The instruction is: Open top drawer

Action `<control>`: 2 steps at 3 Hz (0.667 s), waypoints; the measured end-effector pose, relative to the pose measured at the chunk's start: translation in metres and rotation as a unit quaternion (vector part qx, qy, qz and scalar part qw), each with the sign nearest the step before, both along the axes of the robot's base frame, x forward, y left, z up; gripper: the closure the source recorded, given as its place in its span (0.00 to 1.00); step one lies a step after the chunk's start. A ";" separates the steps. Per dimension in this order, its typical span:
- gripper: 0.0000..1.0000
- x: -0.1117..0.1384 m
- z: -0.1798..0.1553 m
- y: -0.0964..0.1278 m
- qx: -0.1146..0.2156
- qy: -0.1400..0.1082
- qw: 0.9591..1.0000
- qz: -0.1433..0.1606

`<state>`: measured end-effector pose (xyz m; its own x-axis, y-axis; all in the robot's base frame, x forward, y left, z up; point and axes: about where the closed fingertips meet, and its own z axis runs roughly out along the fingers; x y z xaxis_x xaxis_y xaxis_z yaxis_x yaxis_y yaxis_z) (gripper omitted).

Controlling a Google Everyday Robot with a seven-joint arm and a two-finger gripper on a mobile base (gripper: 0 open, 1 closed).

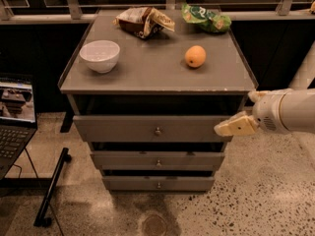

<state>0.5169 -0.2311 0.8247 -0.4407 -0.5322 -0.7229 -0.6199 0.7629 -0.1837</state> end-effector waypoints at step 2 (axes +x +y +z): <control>0.64 -0.003 -0.001 0.002 -0.001 0.005 1.000 0.004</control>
Offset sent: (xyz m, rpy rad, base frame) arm -0.0034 0.0018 -0.0007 -0.0015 0.0105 0.0076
